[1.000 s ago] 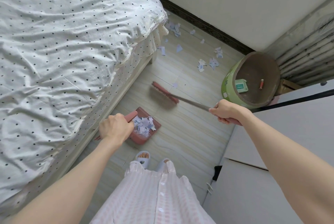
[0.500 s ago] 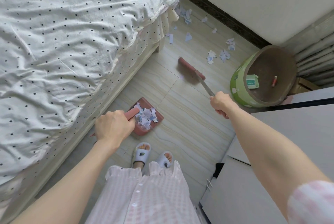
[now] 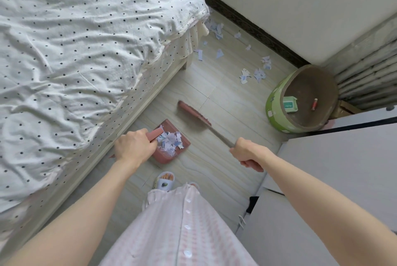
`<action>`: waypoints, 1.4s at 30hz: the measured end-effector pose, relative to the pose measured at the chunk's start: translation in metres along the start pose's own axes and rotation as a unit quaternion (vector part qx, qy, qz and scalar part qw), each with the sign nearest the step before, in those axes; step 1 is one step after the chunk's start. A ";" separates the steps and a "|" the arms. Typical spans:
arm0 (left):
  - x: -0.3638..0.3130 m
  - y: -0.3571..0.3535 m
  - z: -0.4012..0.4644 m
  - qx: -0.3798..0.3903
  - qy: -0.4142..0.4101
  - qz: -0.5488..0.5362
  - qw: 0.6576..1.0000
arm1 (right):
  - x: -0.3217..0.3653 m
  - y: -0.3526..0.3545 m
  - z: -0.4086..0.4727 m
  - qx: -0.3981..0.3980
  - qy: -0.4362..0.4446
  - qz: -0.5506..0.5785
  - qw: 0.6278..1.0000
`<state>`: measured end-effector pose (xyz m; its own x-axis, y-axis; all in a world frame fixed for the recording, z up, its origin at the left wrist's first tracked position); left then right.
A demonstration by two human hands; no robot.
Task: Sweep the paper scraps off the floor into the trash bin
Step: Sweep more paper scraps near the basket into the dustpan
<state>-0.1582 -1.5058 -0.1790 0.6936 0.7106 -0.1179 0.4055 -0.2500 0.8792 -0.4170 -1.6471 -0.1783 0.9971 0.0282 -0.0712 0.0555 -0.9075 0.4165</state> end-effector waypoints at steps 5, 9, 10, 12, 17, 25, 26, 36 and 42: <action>0.006 0.001 -0.009 0.032 0.015 -0.029 0.999 | -0.015 -0.001 -0.027 0.019 0.084 -0.004 0.996; 0.016 -0.001 -0.020 0.024 0.005 -0.016 1.000 | -0.022 0.008 -0.049 0.003 0.118 -0.010 0.993; 0.019 -0.002 -0.024 0.023 0.005 -0.010 1.000 | -0.021 0.007 -0.051 -0.006 0.126 -0.024 0.992; 0.027 -0.003 -0.032 0.022 0.011 -0.005 1.000 | -0.016 0.005 -0.056 -0.021 0.127 -0.050 0.990; 0.051 -0.003 -0.050 0.019 0.034 -0.008 0.999 | -0.001 -0.001 -0.046 -0.063 0.105 -0.039 0.992; 0.091 -0.015 -0.061 0.024 0.045 -0.009 0.999 | 0.034 -0.082 -0.048 -0.038 0.041 0.009 0.998; 0.092 -0.017 -0.061 0.025 0.041 -0.008 0.999 | 0.034 -0.094 -0.052 -0.021 0.038 0.009 0.999; 0.102 -0.022 -0.066 0.034 0.046 -0.040 0.998 | 0.037 -0.068 -0.094 0.032 0.082 0.050 0.995; 0.130 -0.021 -0.082 0.035 0.064 -0.037 0.997 | 0.048 -0.060 -0.089 -0.058 0.074 0.007 0.996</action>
<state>-0.1254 -1.3548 -0.1754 0.5807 0.8056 -0.1174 0.4961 -0.2359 0.8356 -0.3680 -1.5540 -0.1265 0.9942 0.0851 0.0652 0.0390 -0.8537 0.5194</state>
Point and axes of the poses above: each hand's wrist, its own z-axis towards the middle knuckle, its own y-axis out of the back of the hand, x = y × z, the point moved 4 cm from there along z, towards the middle knuckle
